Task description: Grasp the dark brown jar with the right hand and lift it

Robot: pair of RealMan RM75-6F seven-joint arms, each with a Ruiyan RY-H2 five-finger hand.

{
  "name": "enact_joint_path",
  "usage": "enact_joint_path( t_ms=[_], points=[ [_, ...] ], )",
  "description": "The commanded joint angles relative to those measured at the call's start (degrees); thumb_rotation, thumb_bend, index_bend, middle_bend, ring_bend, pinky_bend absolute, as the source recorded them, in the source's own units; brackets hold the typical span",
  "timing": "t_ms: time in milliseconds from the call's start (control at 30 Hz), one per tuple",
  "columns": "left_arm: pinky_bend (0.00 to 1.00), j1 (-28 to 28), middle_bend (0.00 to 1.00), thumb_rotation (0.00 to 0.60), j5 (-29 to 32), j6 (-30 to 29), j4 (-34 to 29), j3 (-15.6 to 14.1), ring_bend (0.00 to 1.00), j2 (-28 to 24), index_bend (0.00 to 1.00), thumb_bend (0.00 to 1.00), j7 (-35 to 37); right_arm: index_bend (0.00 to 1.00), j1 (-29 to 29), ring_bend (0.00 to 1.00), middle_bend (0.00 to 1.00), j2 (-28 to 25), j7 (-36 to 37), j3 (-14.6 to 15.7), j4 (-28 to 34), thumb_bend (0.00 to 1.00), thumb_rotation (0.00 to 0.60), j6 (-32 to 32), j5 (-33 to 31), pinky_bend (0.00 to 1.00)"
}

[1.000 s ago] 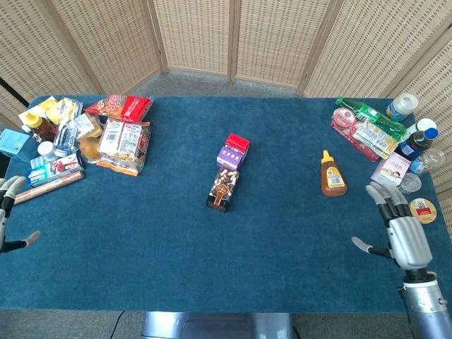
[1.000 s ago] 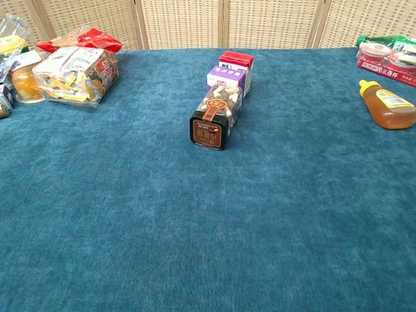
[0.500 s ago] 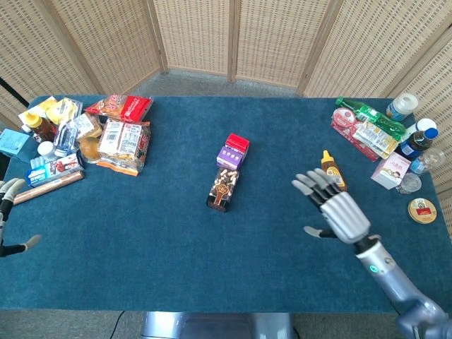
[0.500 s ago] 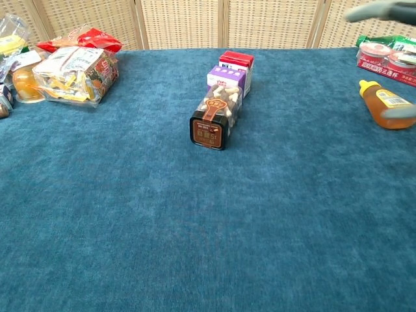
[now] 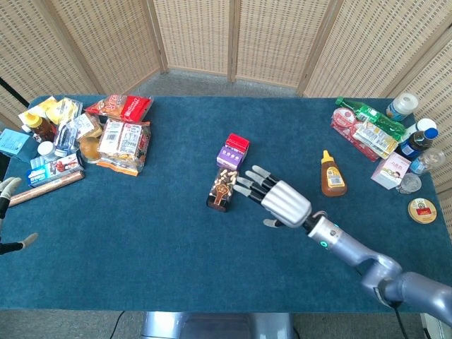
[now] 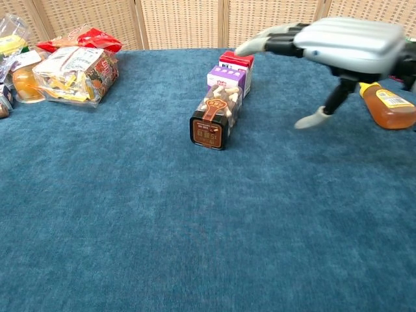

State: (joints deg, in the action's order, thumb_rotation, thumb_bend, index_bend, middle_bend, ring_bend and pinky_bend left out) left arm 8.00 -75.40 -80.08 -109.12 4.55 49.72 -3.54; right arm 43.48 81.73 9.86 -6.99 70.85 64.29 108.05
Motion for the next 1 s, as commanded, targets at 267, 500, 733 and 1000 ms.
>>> enact_joint_path(
  t_ms=[267,500,733,1000],
  points=[
    [0.0,0.5,0.0,0.6,0.9,1.5,0.4,0.1,0.0,0.4,0.0,0.17,-0.1,0.0,7.6,0.0,0.0,4.3,-1.9,0.6,-6.3,0.0,0.6,-6.7,-1.4,0.0],
    [0.0,0.7,0.0,0.6,1.5,1.9,0.5,0.2,0.0,0.7,0.0,0.17,-0.4,0.0,11.0,0.0,0.0,7.2,-3.4,1.9,-10.9,0.0,0.6,-9.5,-2.1,0.0],
    [0.0,0.8,0.0,0.6,2.0,2.3,0.7,0.3,0.0,0.7,0.0,0.17,-0.3,0.0,13.4,0.0,0.0,9.2,-6.1,3.2,-14.2,0.0,0.6,-11.1,-2.5,0.0],
    [0.0,0.7,0.0,0.6,1.7,2.4,0.6,0.3,0.0,0.5,0.0,0.17,0.3,0.0,15.3,0.0,0.0,10.8,-11.4,4.0,-15.0,0.03,0.6,-12.0,-3.2,0.0]
  ],
)
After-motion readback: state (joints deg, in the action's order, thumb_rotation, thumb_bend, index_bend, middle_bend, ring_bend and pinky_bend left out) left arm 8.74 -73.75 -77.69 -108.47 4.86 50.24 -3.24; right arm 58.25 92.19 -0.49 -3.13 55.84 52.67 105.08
